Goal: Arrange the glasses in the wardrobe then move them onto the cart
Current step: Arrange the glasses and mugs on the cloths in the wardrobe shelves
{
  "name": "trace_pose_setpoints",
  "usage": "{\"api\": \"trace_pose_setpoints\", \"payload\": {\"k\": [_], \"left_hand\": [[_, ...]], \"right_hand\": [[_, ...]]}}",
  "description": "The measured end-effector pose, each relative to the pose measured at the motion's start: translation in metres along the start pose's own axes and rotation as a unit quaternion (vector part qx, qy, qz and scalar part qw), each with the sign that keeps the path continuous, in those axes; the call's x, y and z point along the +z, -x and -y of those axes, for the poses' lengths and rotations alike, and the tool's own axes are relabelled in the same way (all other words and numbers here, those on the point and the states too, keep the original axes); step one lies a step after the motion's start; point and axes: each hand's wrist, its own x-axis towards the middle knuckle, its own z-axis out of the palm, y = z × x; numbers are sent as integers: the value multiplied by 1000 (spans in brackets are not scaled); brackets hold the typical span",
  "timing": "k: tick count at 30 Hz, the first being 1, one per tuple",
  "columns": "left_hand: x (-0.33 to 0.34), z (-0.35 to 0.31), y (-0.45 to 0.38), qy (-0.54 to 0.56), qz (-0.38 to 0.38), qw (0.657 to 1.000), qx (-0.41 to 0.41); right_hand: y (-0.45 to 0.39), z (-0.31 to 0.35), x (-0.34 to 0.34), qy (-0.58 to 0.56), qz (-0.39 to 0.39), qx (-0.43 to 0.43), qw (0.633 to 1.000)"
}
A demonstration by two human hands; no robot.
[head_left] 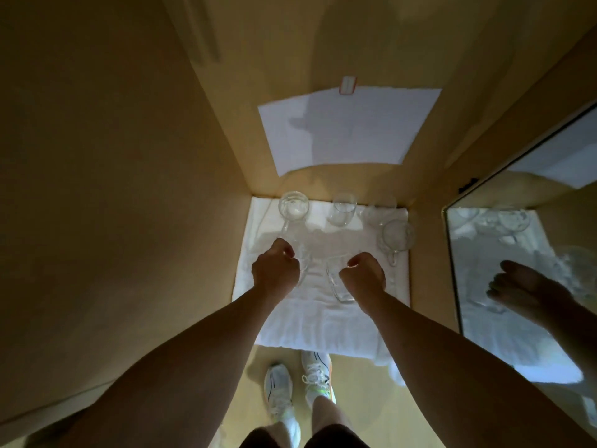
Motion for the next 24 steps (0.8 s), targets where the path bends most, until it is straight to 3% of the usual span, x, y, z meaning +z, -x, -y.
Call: {"api": "trace_pose_setpoints", "payload": {"k": [5,10,17,24], "left_hand": [[-59,-45,22,125,-22,992,-11],[-111,-73,59,197,-32,977,80],[-171,-94,116,214,-39,963,161],[-220,-105,175,221,-100,943,228]], "right_hand": [[35,48,-40,-42,-37,-65,996],[87,83,-78,-111,-84,-144,980],[172,113,-125,-189,-140,-178,956],[257,120,-163,-218,-176,-229,932]]}}
